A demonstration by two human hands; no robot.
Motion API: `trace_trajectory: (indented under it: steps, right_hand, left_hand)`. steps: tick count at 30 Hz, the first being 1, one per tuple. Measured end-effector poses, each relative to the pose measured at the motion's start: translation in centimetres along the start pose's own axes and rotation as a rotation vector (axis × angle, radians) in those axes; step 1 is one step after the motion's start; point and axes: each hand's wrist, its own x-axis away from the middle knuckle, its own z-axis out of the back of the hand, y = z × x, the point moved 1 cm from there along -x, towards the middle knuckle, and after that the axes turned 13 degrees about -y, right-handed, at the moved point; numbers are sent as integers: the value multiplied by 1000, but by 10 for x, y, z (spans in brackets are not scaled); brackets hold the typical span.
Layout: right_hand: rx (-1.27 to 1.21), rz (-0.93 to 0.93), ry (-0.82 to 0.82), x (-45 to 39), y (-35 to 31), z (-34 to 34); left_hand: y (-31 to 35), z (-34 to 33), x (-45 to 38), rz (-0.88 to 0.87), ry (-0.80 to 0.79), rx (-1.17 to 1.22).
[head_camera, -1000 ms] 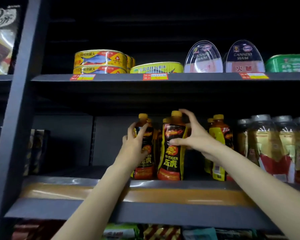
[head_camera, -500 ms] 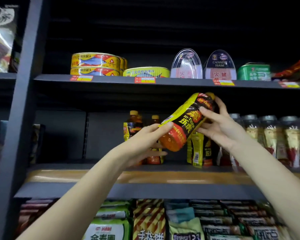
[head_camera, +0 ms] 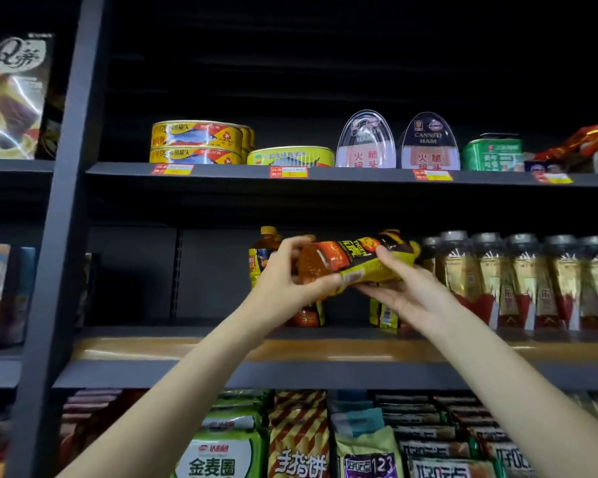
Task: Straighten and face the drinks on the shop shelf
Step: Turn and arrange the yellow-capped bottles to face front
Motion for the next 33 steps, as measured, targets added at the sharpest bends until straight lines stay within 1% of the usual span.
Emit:
trace_trajectory:
  steps: [2,3,4,6,9,12,13,15,18,20,21,23,26,29,31,33]
  right_hand:
    - [58,72,-1,-1,-1,3]
    - [105,90,-13,0,-1,4]
    - [153,98,-30,1,0,6]
    - [211,106,-73,5,2,10]
    - [267,81,-163,10,1,15]
    - [323,38,-172,15,-2,16]
    - [293,34,-169,15,-1,15]
    - [151,30,-163,14,5,12]
    - [-78,28,-88,8,12,7]
    - [-170,-27,-28,3,13,2]
    - [-208,-64,-8,1,12,0]
    - [-253,-108,15,-2,9,-2]
    - [-233,-111,15,-6,7,2]
    - [-192,-56,14,-10,6,7]
    - [-100,43,34,-13,4,12]
    - [62,185,0,-12,0,16]
  left_hand:
    - [-1,-4,3,194,-32,416]
    - [-3,-5,4,252,-60,549]
    - [-7,-7,5,283,-86,624]
    - [-12,-9,9,283,-104,659]
    - [-21,-11,14,172,-59,570]
    - [-25,-6,19,20,13,433]
    - [-24,-4,19,-17,23,357]
    - [-22,-3,18,-66,26,169]
    - [-16,-5,13,-179,102,-14]
    - [-9,-7,9,-301,171,-194]
    - [-6,-9,7,-356,179,-296]
    - [-1,-8,4,-393,167,-406]
    - [-5,-2,2,-359,130,-420]
    - [-14,2,1,-357,95,-422]
    - [-18,3,1,-301,36,-296]
    - [-20,3,-1,-184,-33,-153]
